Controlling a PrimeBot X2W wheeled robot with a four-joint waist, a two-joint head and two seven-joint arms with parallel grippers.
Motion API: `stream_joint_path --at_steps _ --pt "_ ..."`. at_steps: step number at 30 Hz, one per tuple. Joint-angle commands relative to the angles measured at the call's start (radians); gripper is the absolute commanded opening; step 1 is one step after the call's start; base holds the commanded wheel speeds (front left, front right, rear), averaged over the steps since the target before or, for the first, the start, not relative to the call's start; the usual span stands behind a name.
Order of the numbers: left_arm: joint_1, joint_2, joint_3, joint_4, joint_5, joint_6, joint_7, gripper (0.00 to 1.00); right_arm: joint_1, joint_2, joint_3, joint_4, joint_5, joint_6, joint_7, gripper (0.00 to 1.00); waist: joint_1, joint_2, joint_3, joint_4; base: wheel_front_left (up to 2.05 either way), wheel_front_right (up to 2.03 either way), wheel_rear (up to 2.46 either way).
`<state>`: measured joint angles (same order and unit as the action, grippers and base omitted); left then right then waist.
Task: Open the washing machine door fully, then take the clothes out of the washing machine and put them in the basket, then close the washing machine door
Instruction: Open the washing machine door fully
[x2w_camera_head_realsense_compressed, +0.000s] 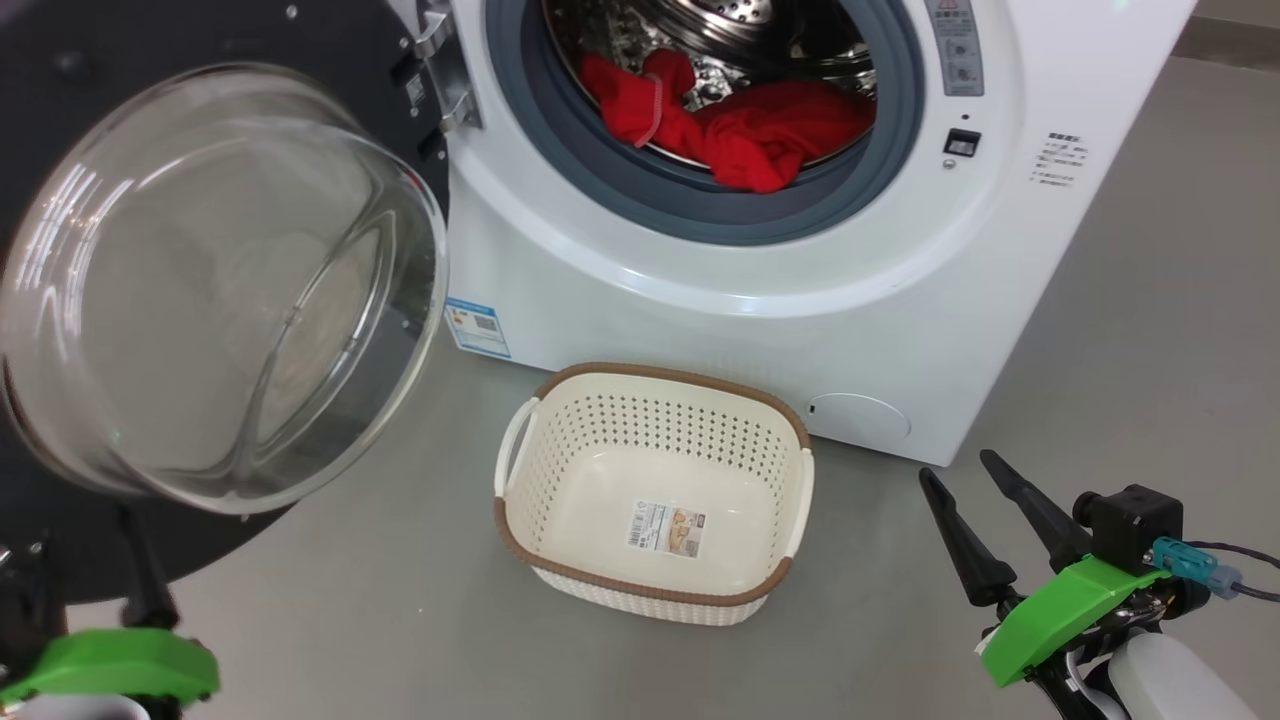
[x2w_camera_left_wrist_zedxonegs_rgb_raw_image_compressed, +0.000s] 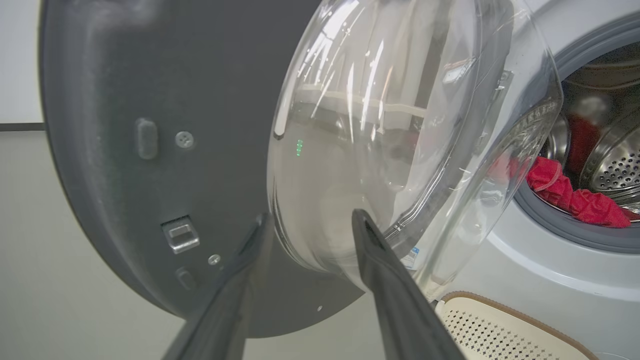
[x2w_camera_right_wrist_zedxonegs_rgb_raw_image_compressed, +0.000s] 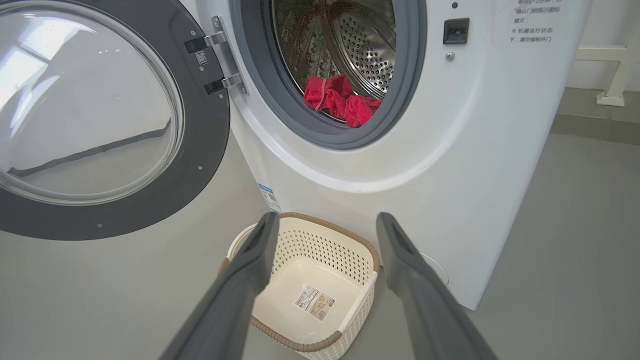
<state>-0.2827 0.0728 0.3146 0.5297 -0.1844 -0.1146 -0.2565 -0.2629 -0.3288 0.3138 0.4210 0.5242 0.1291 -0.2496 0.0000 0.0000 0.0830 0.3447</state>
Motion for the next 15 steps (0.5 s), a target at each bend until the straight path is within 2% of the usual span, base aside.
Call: stream_joint_path --at_steps 1,9,15 --pt "0.011 0.025 0.01 -0.046 0.006 -0.009 -0.005 1.0 0.008 -0.005 0.01 -0.025 -0.004 0.002 -0.012 1.0 0.0 0.0 -0.007 -0.018 0.0 0.0 0.0" --pt "0.113 0.004 -0.123 -0.185 -0.052 -0.016 -0.005 1.0 0.017 0.0 -0.018 -0.035 -0.013 0.002 -0.012 1.0 0.0 0.0 -0.006 -0.101 0.0 0.0 0.0" --pt "0.169 0.019 -0.221 -0.26 -0.101 -0.016 -0.005 1.0 0.035 -0.002 -0.046 -0.046 -0.016 0.002 -0.012 1.0 0.0 0.0 -0.003 -0.181 0.0 0.0 0.0"
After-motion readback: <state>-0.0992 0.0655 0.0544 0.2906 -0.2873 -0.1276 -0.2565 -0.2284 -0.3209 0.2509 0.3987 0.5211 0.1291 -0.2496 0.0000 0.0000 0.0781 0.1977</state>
